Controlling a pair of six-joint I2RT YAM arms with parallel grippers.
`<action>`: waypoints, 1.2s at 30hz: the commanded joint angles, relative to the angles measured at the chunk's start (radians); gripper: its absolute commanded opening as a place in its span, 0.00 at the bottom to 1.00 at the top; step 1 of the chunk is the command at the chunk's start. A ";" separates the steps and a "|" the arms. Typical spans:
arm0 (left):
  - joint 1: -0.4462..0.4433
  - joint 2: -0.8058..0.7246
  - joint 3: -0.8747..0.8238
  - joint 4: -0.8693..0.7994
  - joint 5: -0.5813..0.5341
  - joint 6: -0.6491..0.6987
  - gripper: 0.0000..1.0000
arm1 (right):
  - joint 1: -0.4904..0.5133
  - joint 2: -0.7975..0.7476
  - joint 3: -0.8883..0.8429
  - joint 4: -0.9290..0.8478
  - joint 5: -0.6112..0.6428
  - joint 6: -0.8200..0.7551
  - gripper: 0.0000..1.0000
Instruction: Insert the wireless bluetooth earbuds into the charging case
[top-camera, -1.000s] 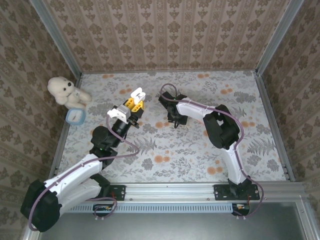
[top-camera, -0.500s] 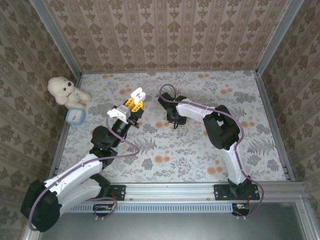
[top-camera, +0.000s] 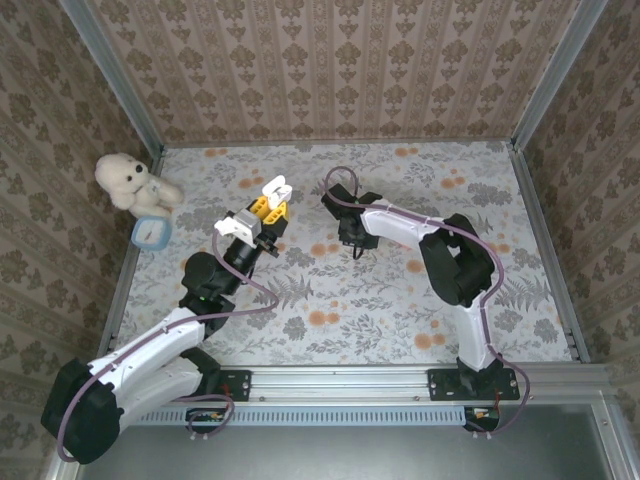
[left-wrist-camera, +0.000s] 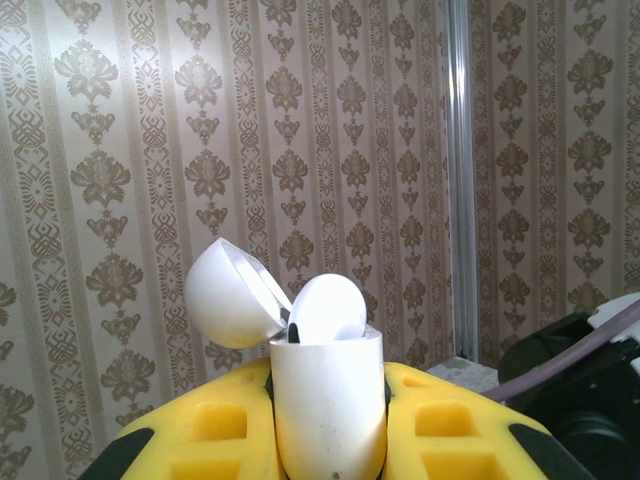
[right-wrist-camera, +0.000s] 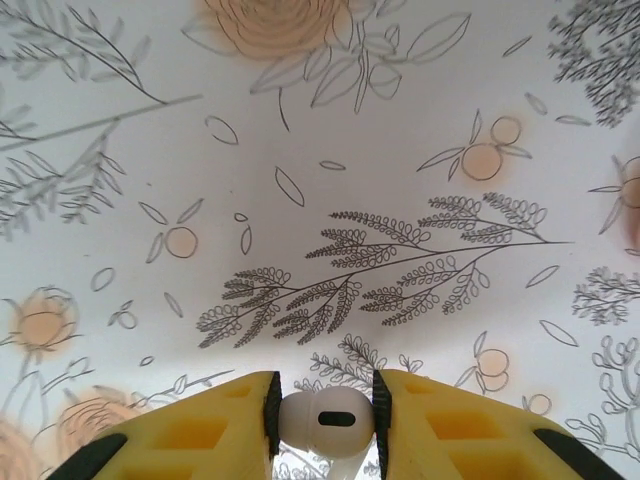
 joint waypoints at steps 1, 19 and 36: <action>0.007 -0.003 0.015 0.041 0.020 -0.022 0.00 | 0.005 -0.087 -0.037 0.033 0.050 -0.002 0.32; 0.005 0.134 0.101 0.063 0.250 -0.071 0.00 | 0.014 -0.661 -0.233 0.299 0.119 -0.158 0.32; -0.077 0.348 0.251 0.044 0.395 -0.093 0.00 | 0.029 -0.916 -0.249 0.431 0.011 -0.299 0.33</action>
